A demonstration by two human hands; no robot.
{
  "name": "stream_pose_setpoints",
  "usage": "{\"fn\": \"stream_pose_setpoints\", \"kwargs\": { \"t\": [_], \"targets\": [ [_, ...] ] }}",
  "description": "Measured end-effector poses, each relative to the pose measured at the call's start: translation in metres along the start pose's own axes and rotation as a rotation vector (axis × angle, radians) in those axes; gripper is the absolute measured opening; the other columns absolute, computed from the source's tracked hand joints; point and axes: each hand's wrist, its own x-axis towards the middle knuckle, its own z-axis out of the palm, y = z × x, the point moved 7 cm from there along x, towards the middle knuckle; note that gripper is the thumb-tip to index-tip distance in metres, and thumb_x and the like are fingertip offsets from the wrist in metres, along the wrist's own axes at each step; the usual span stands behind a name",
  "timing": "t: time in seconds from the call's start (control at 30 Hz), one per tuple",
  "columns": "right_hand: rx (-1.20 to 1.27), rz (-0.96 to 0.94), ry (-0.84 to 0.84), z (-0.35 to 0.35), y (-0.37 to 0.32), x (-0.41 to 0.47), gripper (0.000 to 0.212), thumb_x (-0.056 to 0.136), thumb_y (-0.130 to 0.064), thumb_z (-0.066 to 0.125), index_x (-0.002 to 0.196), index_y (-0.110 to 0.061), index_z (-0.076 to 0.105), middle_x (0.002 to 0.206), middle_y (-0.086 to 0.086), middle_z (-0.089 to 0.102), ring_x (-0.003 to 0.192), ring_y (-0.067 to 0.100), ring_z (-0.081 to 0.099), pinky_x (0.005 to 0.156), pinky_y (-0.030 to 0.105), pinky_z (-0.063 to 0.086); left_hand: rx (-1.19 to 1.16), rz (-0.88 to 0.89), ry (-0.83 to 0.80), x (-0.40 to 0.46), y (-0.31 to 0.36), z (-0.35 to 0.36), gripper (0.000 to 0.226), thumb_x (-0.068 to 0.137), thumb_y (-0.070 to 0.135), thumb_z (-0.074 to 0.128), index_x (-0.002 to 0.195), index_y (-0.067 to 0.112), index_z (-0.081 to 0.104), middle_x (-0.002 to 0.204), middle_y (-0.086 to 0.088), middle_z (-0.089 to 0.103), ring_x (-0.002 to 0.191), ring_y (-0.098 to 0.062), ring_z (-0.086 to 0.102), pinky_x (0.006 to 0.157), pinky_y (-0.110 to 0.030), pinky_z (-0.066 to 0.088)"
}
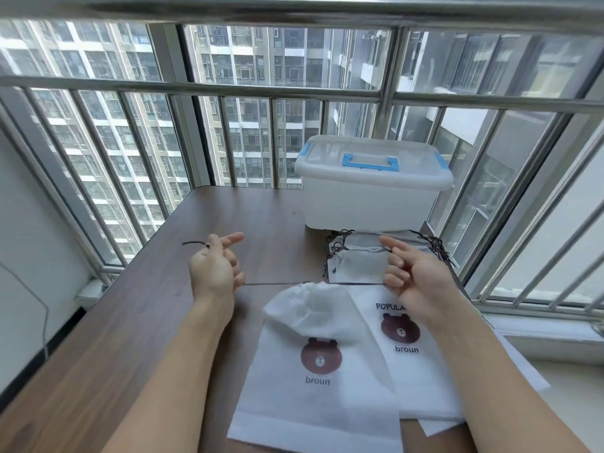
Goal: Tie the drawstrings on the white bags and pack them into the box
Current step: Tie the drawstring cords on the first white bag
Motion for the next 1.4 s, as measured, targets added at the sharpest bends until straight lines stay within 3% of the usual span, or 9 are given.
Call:
{"fn": "stream_pose_setpoints", "kwargs": {
  "t": [0.13,0.2,0.33,0.5,0.6,0.73,0.97,1.17,1.4],
  "targets": [
    [-0.957,-0.411,-0.074,0.023,-0.005,-0.011,0.03,0.097,-0.008,0.056,0.085,-0.025,0.078,0.056,0.004,0.049,0.042,0.016,0.033,0.045,0.022,0.03,0.738,0.338,-0.142,-0.02,0.006,0.022,0.019,0.096,0.032,0.061,0.111,0.021,0.059,0.063,0.006,0.043,0.055,-0.013,0.041,0.059,-0.033,0.038],
    [-1.336,-0.521,-0.171,0.038,0.005,-0.02,0.012,0.09,-0.041,0.07,0.085,-0.034,0.077,0.056,-0.007,0.052,0.052,0.012,0.044,0.057,0.027,0.036,0.931,0.402,-0.294,-0.032,-0.001,0.034,0.05,0.088,0.032,0.07,0.128,0.036,0.041,0.078,0.01,0.044,0.072,-0.011,0.049,0.068,-0.033,0.042],
    [-1.592,-0.468,-0.246,0.042,0.017,-0.026,0.036,0.075,-0.075,0.066,0.078,-0.04,0.074,0.074,-0.011,0.056,0.073,0.003,0.055,0.071,0.03,0.046,1.075,0.519,-0.485,-0.041,-0.002,0.043,0.031,0.088,0.04,0.069,0.113,0.041,0.051,0.098,0.017,0.044,0.086,-0.003,0.054,0.08,-0.031,0.047],
    [-1.647,-0.441,-0.274,0.041,0.024,-0.021,0.044,0.082,-0.069,0.064,0.061,-0.03,0.066,0.075,0.003,0.061,0.072,0.017,0.059,0.071,0.04,0.05,1.257,0.573,-0.654,-0.041,-0.018,0.05,0.033,0.092,0.051,0.06,0.078,0.025,0.075,0.097,0.017,0.045,0.095,-0.009,0.036,0.08,-0.023,0.034],
    [-1.551,-0.42,-0.302,0.042,0.027,-0.022,0.065,0.084,-0.07,0.057,0.061,-0.01,0.047,0.061,0.003,0.044,0.056,0.019,0.042,0.058,0.038,0.037,1.176,0.538,-0.7,-0.045,-0.02,0.054,0.045,0.09,0.054,0.058,0.069,0.015,0.062,0.091,0.009,0.045,0.093,-0.012,0.036,0.08,-0.021,0.034],
    [-1.305,-0.347,-0.31,0.041,0.026,-0.02,0.052,0.092,-0.051,0.066,0.062,-0.018,0.037,0.055,-0.009,0.029,0.052,0.011,0.026,0.052,0.031,0.022,0.97,0.458,-0.755,-0.055,-0.017,0.062,0.04,0.097,0.034,0.06,0.064,0.02,0.042,0.087,0.004,0.044,0.095,-0.01,0.039,0.08,-0.022,0.03],
    [-1.296,-0.473,-0.385,0.051,0.03,-0.024,0.042,0.094,-0.022,0.067,0.061,-0.021,0.041,0.063,-0.013,0.04,0.058,0.005,0.036,0.058,0.024,0.029,0.827,0.574,-0.673,-0.055,-0.004,0.064,0.029,0.086,0.05,0.055,0.065,0.032,0.061,0.134,0.036,0.045,0.145,0.004,0.014,0.115,-0.036,0.01],
    [-1.465,-0.745,-0.386,0.061,0.032,-0.031,0.027,0.091,-0.04,0.058,0.072,-0.024,0.069,0.112,-0.012,0.06,0.112,0.005,0.047,0.094,0.014,0.034,0.294,0.187,-0.863,-0.075,-0.004,0.077,0.034,0.1,0.023,0.053,0.076,0.003,0.067,0.097,-0.008,0.075,0.094,-0.018,0.065,0.091,-0.032,0.048],
    [-1.134,-0.631,-0.254,0.06,0.017,-0.035,0.02,0.098,-0.004,0.051,0.085,-0.01,0.065,0.076,-0.008,0.064,0.075,0.007,0.055,0.071,0.021,0.042,0.163,-0.042,-0.773,-0.072,-0.013,0.075,0.022,0.091,0.026,0.057,0.088,0.017,0.077,0.092,-0.005,0.074,0.082,-0.015,0.067,0.077,-0.023,0.054]
  ]
}}
